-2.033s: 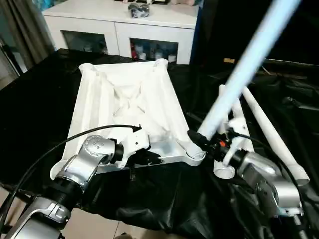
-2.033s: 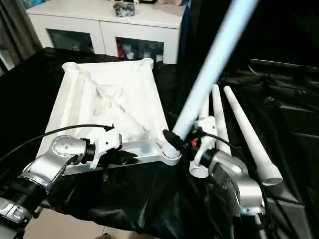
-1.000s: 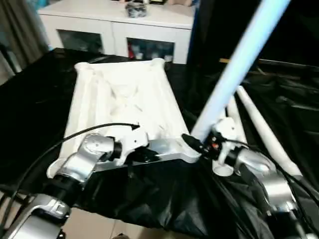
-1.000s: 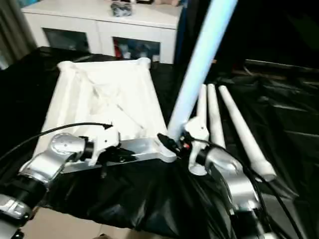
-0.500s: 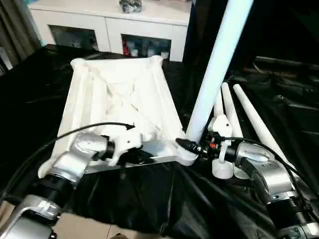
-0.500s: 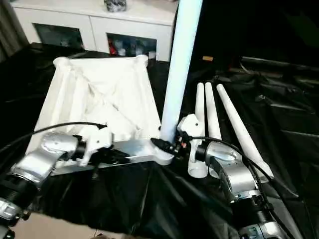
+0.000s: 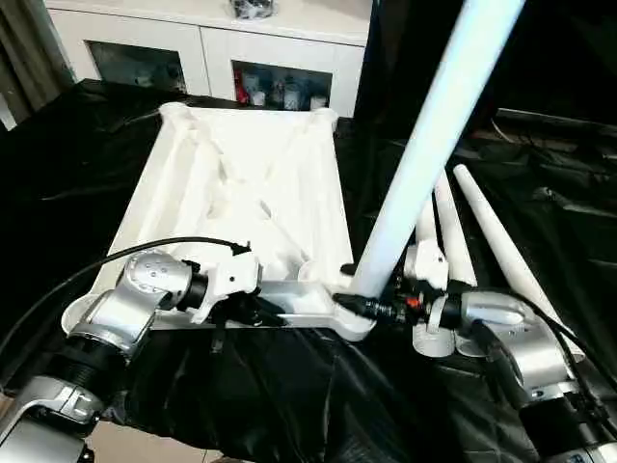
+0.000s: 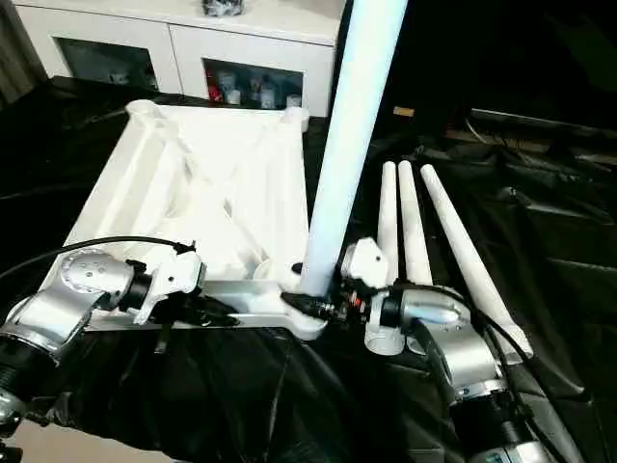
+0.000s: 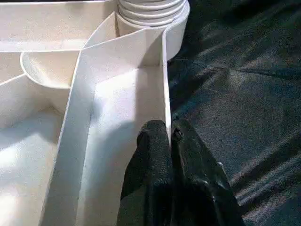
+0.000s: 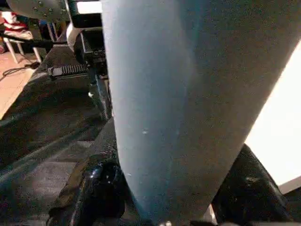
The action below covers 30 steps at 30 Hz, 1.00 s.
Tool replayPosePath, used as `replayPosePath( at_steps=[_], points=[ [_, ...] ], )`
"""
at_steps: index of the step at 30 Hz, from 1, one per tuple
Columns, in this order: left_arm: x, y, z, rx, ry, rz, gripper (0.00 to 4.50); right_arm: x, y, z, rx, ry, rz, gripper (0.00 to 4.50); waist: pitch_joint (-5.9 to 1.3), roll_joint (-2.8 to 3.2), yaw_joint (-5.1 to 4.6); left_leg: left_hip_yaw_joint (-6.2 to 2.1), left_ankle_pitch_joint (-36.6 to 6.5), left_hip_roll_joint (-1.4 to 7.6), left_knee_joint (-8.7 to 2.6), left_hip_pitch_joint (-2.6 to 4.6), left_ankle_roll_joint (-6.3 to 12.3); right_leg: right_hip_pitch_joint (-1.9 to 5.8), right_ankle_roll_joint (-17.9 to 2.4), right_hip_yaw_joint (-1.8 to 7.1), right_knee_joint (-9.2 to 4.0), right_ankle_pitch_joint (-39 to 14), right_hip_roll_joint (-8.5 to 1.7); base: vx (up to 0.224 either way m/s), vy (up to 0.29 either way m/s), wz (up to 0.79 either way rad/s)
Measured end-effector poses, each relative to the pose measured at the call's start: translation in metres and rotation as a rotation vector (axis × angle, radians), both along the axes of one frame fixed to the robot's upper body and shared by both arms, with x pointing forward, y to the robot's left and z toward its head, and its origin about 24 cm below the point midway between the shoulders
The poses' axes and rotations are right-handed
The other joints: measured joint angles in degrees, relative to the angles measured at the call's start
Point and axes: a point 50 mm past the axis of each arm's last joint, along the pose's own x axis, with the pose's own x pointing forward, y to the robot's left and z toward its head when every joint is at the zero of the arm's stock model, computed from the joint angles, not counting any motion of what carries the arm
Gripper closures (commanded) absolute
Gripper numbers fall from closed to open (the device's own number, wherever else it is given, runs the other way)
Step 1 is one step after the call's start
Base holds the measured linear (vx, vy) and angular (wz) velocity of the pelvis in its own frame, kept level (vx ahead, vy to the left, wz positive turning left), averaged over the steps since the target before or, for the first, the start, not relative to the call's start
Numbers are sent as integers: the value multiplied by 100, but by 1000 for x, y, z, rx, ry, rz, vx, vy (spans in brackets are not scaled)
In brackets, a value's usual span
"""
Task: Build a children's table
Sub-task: Insert table leg to table base
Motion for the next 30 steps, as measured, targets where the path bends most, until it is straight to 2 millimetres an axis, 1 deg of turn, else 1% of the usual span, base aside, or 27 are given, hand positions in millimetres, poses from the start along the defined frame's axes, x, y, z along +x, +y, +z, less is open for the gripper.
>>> replayPosePath(
  at_steps=[5, 7, 10, 12, 16, 18, 22, 26, 30],
  points=[
    [0, 1, -1, 0, 1, 9, 450, 1, 3, -2, 15, 8, 0, 261, -12, -9, -2, 3, 1, 1, -1, 12, -1, 9, 0, 1, 3, 0, 0, 0, 0, 0],
    [3, 1, -2, -7, 2, 64, 450, 9, 7, -3, 33, 4, -49, 261, -12, -11, -10, 5, 3, 1, 0, 27, -5, 20, -1, 4, 8, 1, 0, 0, 0, 0],
    [10, -5, -6, -31, -21, 185, 450, 25, 10, -6, 53, -5, -218, 261, -6, -11, -39, 9, 8, 1, 1, 36, -12, 15, -27, 3, 14, 28, -5, 0, 0, 0],
    [14, -17, -9, -60, -31, 274, 450, 40, 11, -7, 52, -7, -371, 261, 8, -33, -68, 10, 16, 3, -1, 35, -26, -1, -33, 2, 10, 34, -9, -58, 5, -9],
    [20, -34, -10, -61, -87, 394, 450, 58, 12, -8, 74, 9, -579, 261, 20, -41, -58, 10, 19, 5, -5, 40, -30, -11, -19, 0, 9, 43, -9, -15, 2, -3],
    [21, -44, -9, -59, -108, 433, 450, 63, 14, -7, 76, 12, -632, 261, 25, -47, -43, 10, 19, 5, -6, 39, -30, -11, -17, 1, 7, 47, -9, 0, 0, 0],
    [18, -55, -9, -54, -130, 491, 450, 69, 14, -7, 91, 29, -702, 261, 26, -70, -42, 13, 20, 5, -7, 38, -32, -11, -28, 2, 5, 56, -9, 0, 0, 0],
    [15, -59, -9, -42, -140, 513, 450, 73, 18, -7, 78, 30, -709, 261, 19, -90, -60, 13, 20, 6, -13, 31, -32, -11, -22, 3, -1, 52, -7, 0, 0, 0],
    [15, -59, -9, -32, -140, 518, 450, 73, 20, -8, 76, 29, -706, 261, 17, -107, -75, 13, 20, 7, -17, 37, -32, -10, -18, 4, -4, 51, -6, 0, 0, 0]
  ],
)
